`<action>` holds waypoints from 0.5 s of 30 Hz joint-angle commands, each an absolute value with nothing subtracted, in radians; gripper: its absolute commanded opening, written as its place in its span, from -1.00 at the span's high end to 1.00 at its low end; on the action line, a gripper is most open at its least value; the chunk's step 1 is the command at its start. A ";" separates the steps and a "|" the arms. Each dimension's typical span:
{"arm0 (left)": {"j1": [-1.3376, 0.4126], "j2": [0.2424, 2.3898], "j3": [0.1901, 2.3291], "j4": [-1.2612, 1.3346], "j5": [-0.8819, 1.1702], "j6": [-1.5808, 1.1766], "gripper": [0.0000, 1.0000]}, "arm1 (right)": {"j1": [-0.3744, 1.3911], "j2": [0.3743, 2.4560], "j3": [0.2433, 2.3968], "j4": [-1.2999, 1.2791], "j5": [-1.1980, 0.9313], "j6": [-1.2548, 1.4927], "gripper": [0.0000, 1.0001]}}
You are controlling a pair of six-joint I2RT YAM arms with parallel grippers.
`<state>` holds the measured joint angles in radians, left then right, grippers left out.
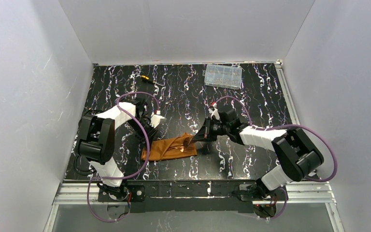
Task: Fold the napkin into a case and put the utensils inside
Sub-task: Insert the spoon into the folded napkin.
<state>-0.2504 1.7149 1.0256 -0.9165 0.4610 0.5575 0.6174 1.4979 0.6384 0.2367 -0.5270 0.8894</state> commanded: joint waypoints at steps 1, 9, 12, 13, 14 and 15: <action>-0.245 1.708 1.027 -0.939 0.483 0.571 0.73 | 0.631 1.525 0.619 0.359 -0.538 0.938 0.97; -0.227 1.684 1.036 -0.969 0.440 0.596 0.75 | 0.606 1.478 0.518 0.472 -0.519 1.011 0.97; -0.213 1.661 1.086 -1.020 0.452 0.590 0.71 | 0.606 1.487 0.492 0.518 -0.512 1.035 0.97; -0.209 1.650 1.105 -1.041 0.459 0.589 0.69 | 0.606 1.489 0.485 0.520 -0.509 1.035 0.97; -0.205 1.638 1.122 -1.063 0.463 0.589 0.64 | 0.606 1.489 0.481 0.521 -0.507 1.033 0.97; -0.199 1.625 1.137 -1.094 0.467 0.595 0.59 | 0.607 1.490 0.478 0.519 -0.504 1.030 0.97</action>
<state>-0.2195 1.7058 1.0584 -0.9802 0.4454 0.5766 0.6090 1.5112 0.4992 0.4641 -0.5308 1.0225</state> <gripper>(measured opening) 0.169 0.032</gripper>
